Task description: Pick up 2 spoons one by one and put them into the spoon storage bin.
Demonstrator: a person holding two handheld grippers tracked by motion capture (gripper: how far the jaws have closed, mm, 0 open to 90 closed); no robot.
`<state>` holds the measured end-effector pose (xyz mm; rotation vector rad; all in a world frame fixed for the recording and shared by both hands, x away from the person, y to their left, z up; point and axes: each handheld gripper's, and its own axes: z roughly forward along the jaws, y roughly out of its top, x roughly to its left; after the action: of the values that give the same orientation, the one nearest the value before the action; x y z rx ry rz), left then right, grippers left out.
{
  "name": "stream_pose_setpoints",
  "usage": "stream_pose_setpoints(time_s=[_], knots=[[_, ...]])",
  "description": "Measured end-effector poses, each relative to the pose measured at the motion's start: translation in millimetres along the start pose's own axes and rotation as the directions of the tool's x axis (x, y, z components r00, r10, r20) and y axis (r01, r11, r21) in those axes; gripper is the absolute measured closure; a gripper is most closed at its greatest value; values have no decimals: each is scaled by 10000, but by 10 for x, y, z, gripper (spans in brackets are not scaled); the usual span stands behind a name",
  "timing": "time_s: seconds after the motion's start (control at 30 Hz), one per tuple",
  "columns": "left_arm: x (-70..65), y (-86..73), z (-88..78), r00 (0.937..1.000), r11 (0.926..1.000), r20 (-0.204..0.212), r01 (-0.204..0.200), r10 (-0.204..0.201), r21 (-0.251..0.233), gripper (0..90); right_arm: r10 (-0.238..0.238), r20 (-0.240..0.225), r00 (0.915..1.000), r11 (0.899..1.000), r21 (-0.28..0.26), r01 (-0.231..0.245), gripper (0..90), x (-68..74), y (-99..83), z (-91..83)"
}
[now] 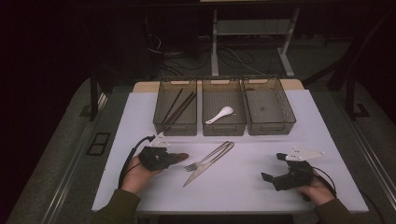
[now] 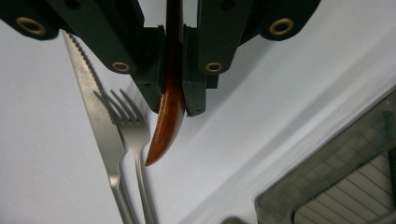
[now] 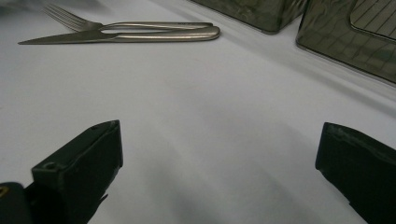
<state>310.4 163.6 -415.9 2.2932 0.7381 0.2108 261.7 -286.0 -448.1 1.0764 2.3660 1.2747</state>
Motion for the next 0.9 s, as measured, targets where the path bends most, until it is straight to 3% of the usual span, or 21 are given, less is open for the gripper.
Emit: stream_pose_setpoints(time_s=[0.37,0.9], knots=[[-17,110,-88,9995,9986,-201,230,-240,-480,815,41,-12,10000,10000,-47,-41,4,7,4,3],[-38,379,-83,9987,9918,-38,507,-515,-1174,815,41,-51,10000,10000,-44,-41,4,13,6,1]])
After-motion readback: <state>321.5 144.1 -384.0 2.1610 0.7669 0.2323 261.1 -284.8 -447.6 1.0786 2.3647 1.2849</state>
